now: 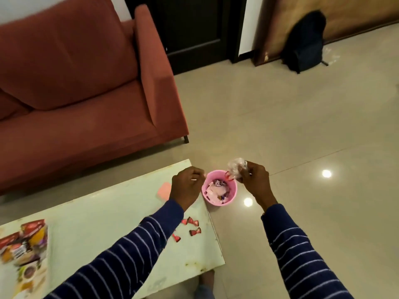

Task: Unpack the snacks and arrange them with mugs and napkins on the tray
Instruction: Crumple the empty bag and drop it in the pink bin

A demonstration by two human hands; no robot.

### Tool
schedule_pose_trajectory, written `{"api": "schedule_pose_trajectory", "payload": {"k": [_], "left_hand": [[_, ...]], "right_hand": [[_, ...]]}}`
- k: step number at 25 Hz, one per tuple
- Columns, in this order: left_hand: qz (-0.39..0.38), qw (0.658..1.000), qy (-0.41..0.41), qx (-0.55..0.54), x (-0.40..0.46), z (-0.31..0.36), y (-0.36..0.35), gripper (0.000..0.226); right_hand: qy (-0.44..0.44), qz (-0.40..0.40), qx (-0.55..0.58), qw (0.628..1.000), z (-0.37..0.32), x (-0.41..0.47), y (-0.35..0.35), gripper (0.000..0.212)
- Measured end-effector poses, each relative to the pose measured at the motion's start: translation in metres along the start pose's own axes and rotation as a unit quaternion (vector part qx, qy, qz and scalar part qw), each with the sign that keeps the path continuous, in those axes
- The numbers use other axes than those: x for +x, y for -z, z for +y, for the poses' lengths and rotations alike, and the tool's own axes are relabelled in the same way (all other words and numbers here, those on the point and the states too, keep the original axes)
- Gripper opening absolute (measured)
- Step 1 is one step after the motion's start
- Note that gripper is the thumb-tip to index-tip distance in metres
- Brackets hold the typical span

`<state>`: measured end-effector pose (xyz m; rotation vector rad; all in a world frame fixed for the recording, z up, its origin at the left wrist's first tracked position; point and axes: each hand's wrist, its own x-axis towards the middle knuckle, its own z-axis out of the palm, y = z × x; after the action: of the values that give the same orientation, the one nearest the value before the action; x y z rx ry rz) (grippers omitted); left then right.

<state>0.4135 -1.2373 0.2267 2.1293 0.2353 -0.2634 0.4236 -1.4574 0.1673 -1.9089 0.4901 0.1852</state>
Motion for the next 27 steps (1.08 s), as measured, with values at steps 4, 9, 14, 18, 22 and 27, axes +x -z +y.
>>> {"api": "schedule_pose_trajectory", "payload": {"k": [4, 9, 14, 18, 22, 27], "left_hand": [[0.012, 0.997, 0.079, 0.010, -0.026, -0.088, 0.023, 0.007], [0.042, 0.992, 0.111, 0.050, -0.042, -0.169, 0.035, 0.010], [0.068, 0.985, 0.157, 0.023, -0.085, -0.200, 0.065, 0.010], [0.084, 0.983, 0.159, 0.016, -0.115, -0.182, 0.108, 0.009], [0.127, 0.981, 0.139, -0.054, -0.132, -0.158, 0.160, 0.008], [0.184, 0.973, 0.093, -0.101, -0.169, -0.163, 0.243, 0.011]], "right_hand": [[-0.026, 0.011, -0.049, 0.998, 0.072, 0.038, -0.034, 0.027], [-0.185, -0.049, -0.010, 0.981, 0.148, 0.089, -0.090, 0.083], [-0.218, 0.014, -0.010, 0.976, 0.153, 0.085, -0.102, 0.060], [-0.179, 0.035, -0.005, 0.983, 0.105, 0.031, -0.087, 0.020], [-0.106, 0.000, -0.055, 0.993, 0.032, -0.031, -0.097, 0.020], [0.030, -0.057, -0.121, 0.991, -0.063, -0.106, -0.154, 0.019]]}}
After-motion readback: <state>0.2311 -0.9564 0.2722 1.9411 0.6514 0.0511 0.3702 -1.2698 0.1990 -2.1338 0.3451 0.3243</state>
